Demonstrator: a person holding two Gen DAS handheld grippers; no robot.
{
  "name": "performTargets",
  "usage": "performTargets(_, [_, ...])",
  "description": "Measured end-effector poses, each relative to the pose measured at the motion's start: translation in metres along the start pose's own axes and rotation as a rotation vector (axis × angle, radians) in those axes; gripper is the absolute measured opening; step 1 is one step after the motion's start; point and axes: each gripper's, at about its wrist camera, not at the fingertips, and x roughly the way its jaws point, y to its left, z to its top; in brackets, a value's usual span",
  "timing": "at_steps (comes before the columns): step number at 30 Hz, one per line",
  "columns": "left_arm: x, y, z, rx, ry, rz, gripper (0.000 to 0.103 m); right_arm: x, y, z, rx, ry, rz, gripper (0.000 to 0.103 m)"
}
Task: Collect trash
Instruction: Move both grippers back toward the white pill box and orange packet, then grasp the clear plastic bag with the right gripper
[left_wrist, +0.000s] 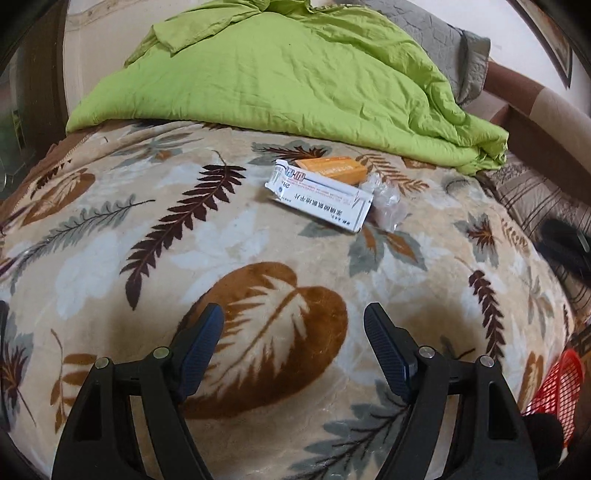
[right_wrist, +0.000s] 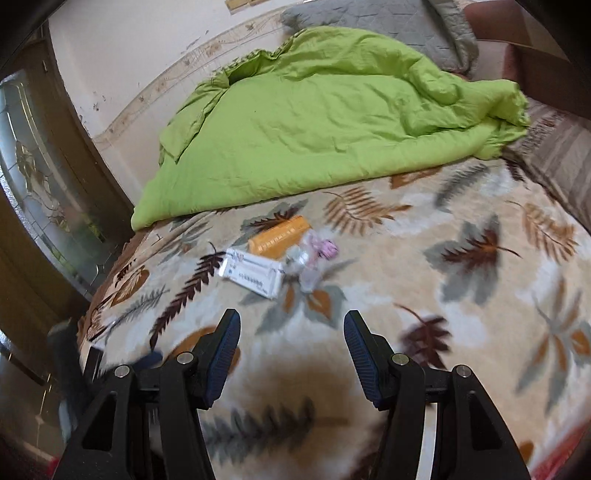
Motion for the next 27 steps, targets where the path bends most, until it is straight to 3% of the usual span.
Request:
performTargets(6, [-0.009, 0.005, -0.002, 0.012, 0.021, 0.030, 0.077, 0.072, 0.015, 0.031, 0.008, 0.033, -0.035, 0.063])
performTargets(14, [-0.014, 0.023, -0.011, 0.011, 0.035, 0.089, 0.077, 0.163, -0.019, 0.056, 0.116, 0.084, -0.129, 0.063])
performTargets(16, [-0.010, 0.031, -0.012, -0.023, 0.037, 0.093, 0.077, 0.174, -0.025, 0.053, 0.125, 0.102, -0.124, 0.063])
performTargets(21, [0.006, 0.047, -0.008, -0.113, 0.080, 0.064, 0.077, 0.189, -0.029, 0.045, 0.100, 0.152, -0.029, 0.041])
performTargets(27, [0.014, 0.055, -0.006, -0.196, 0.082, 0.012, 0.077, 0.191, -0.016, 0.043, 0.044, 0.161, -0.022, 0.042])
